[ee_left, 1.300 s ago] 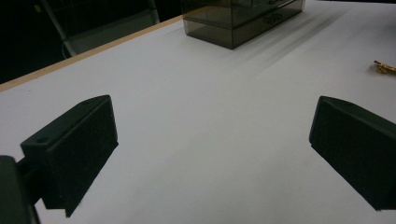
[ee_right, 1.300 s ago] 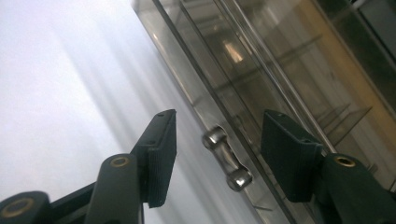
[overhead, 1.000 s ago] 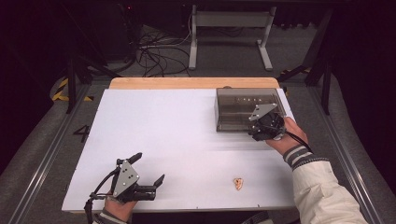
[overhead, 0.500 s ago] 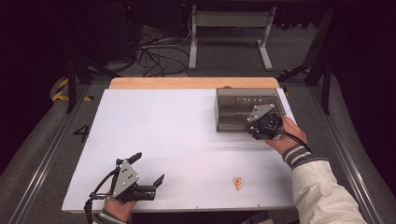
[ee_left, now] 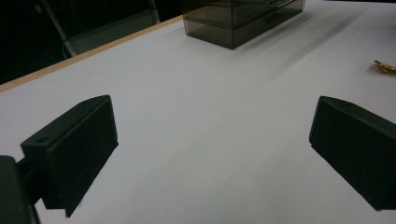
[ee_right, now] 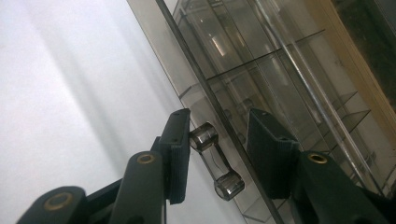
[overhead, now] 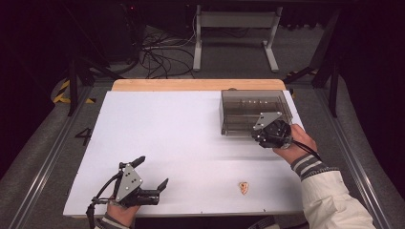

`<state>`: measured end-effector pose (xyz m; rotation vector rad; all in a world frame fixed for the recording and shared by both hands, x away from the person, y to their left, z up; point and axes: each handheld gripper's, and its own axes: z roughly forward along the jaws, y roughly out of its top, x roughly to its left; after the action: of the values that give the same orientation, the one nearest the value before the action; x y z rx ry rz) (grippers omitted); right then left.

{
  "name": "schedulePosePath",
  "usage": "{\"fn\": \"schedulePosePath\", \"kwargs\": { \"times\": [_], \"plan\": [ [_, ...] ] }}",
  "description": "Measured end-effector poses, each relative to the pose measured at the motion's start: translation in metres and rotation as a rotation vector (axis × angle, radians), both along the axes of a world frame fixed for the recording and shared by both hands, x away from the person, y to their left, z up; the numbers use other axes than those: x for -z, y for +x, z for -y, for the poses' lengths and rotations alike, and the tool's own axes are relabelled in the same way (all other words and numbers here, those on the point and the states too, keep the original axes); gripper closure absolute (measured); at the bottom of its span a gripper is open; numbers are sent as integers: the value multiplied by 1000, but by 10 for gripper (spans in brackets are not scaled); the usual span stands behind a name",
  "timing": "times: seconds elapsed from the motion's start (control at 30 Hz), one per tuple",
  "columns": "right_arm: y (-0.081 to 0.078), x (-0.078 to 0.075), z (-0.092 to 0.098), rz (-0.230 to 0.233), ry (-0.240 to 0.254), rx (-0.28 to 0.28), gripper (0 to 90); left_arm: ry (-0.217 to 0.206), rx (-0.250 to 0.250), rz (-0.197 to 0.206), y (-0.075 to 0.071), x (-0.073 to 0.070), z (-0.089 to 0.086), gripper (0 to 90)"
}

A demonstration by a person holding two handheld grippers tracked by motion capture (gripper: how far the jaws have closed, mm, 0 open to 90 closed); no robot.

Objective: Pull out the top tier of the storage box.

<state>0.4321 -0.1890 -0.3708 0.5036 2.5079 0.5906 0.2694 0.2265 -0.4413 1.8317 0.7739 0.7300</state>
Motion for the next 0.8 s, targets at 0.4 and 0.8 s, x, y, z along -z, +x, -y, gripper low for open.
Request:
{"fn": "schedulePosePath", "kwargs": {
  "times": [0.4,0.8],
  "plan": [
    [-8,3,1,-9,-14,-2,603,6,3,1,0,0,1,17],
    [-9,2,3,-16,28,-12,515,6,4,3,1,0,1,17]
  ]
}}
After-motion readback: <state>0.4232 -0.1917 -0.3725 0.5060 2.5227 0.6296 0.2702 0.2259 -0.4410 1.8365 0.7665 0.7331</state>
